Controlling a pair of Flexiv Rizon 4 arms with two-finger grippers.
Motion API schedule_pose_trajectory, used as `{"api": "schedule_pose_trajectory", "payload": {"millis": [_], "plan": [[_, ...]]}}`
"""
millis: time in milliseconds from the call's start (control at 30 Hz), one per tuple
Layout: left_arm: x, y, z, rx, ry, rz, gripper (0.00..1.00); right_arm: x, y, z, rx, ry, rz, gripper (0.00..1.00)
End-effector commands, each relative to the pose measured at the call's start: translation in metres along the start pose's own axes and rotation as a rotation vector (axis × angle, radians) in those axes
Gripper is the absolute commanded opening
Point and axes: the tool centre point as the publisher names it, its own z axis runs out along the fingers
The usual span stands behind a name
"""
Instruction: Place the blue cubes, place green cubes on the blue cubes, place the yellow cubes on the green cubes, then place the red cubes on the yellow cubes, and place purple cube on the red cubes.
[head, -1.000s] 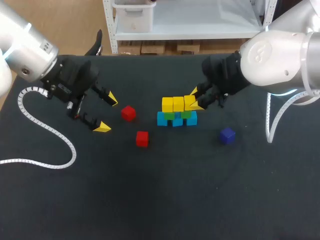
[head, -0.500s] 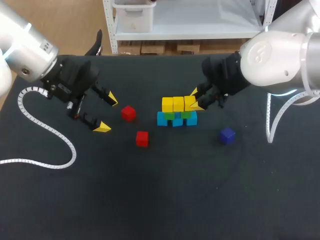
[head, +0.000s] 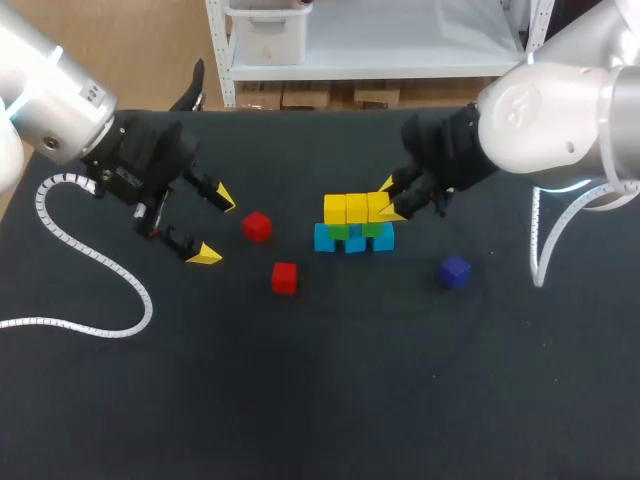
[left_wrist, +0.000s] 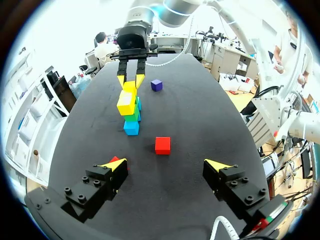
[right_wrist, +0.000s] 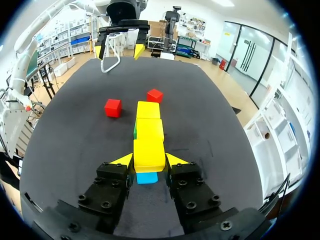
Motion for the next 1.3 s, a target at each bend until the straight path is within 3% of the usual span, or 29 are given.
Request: {"api": "schedule_pose_trajectory", "payload": {"millis": [33,167,533,900,933,1033,1067,1300], "plan": [[0.001,-0.001,0.000,-0.002,-0.002,0.002,1.00,-0.001,-0.001,0.001,-0.002,0.000,0.000,0.00],[0.001,-0.001,0.000,-0.002,-0.002,0.002,1.00,0.000,-0.001,0.001,-0.001,0.000,0.001,0.04],[0.001,-0.001,0.000,-0.002,-0.002,0.002,1.00,0.001,-0.002,0.001,-0.004,0.006,0.003,0.44],[0.001,-0.001,0.000,-0.002,-0.002,0.002,1.00,0.001,-0.003,0.002,-0.006,0.007,0.005,0.49],[0.001,-0.001,0.000,-0.002,-0.002,0.002,1.00,0.001,-0.003,0.002,-0.006,0.008,0.002,0.52],[0.001,-0.001,0.000,-0.002,-0.002,0.002,1.00,-0.003,-0.003,-0.004,0.002,0.002,-0.014,0.95],[0.001,-0.001,0.000,-0.002,-0.002,0.002,1.00,-0.005,-0.003,-0.007,0.005,-0.001,-0.015,1.00],[0.001,-0.001,0.000,-0.002,-0.002,0.002,1.00,0.000,-0.010,-0.030,0.022,-0.013,-0.017,1.00]]}}
